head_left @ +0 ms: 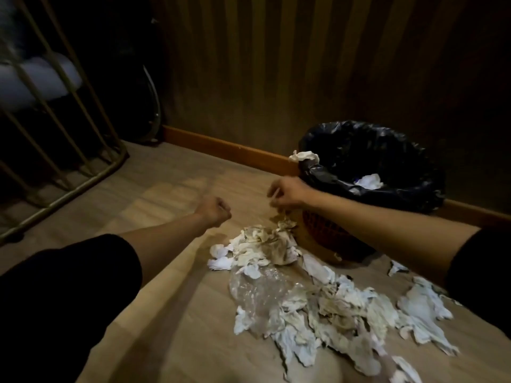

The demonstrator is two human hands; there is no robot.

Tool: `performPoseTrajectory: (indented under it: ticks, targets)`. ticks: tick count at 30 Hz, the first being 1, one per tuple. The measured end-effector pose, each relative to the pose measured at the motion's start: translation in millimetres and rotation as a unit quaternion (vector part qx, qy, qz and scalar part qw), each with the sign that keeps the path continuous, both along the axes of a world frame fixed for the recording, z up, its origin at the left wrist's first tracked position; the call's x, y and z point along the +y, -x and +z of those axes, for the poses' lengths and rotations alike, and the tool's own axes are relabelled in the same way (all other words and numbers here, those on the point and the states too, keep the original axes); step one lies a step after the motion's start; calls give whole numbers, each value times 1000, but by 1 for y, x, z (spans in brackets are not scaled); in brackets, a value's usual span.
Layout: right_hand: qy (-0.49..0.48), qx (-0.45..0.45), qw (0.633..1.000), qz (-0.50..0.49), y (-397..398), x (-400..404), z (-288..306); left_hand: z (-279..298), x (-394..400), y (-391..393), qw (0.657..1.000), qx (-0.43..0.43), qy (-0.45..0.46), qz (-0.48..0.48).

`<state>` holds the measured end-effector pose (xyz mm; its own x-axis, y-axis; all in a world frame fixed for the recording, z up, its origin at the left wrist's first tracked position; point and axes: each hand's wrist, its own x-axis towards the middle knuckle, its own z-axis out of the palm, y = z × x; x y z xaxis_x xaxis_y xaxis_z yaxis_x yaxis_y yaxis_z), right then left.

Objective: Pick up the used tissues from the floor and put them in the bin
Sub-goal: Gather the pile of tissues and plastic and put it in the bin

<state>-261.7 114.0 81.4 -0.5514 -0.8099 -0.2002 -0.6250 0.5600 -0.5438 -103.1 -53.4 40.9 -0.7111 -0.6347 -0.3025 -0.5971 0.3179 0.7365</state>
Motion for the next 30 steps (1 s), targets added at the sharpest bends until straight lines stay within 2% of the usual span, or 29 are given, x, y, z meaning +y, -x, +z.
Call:
performPoseTrajectory:
  ticks: [4, 7, 10, 14, 18, 21, 25, 28, 30]
  targets:
    - [-159, 90, 982, 42, 10, 3, -87, -37, -17, -18, 993, -100, 46, -32]
    - [-203, 119, 970, 57, 13, 20, -129, -61, -16, -13, 983, -142, 81, -81]
    - [-230, 95, 967, 55, 13, 30, -153, -77, -9, 4, 977, -140, 119, -108]
    - [-214, 106, 969, 69, 13, 41, -172, -95, 5, 30, 965, -124, 151, -175]
    - [-185, 105, 975, 65, 18, 46, -176, -115, 19, 40, 939, -194, 152, -241]
    - [-158, 102, 982, 15, 21, 44, -170, -125, 13, 38, 940, -205, 162, -217]
    - [-80, 113, 990, -15, 20, 33, -161, -119, -9, 28, 967, -166, 120, -151]
    - [-70, 106, 992, 14, 14, 19, -160, -108, -20, 16, 985, -128, 53, -100]
    - [-97, 84, 989, 69, 7, 9, -166, -106, -27, 7, 988, -117, 52, -87]
